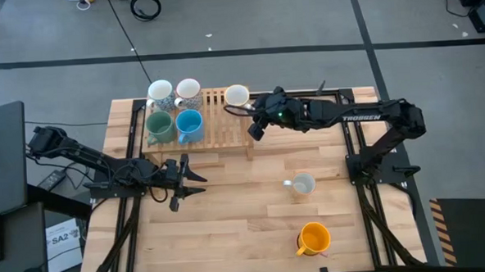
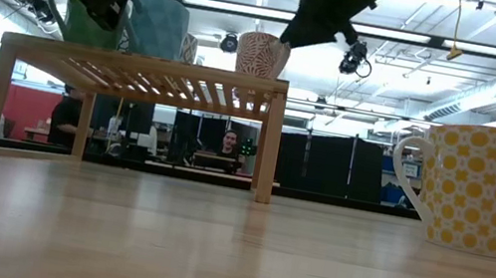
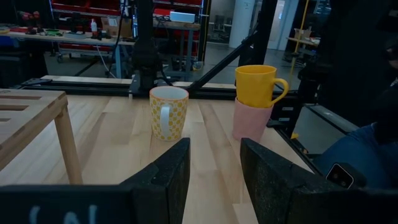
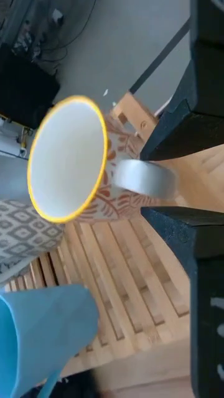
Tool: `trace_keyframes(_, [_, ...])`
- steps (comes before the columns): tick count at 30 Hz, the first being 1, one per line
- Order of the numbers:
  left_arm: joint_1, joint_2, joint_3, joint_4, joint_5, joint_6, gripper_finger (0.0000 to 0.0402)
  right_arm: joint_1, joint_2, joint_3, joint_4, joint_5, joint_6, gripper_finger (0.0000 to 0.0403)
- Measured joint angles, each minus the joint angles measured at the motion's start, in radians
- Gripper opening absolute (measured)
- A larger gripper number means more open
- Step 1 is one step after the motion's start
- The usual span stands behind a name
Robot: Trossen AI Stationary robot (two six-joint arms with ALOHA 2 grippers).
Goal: Place coffee mugs
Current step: Adjust the white-orange patterned mug on the shelf
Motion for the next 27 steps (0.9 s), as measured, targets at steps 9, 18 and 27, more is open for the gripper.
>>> trace_keyframes(9, [0.0,0.0,0.0,0.0,0.0,0.0,0.0148,-0.019,0.032,0.0,0.032,0.008,0.002,0.0135])
trace_keyframes(18, [0.0,0.0,0.0,0.0,0.0,0.0,0.0148,-0.032,0.031,0.0,0.058,0.005,0.024,0.0134])
trace_keyframes(27, [0.0,0.0,0.0,0.0,0.0,0.0,0.0148,-0.034,0.031,0.0,0.058,-0.01,0.025,0.0099])
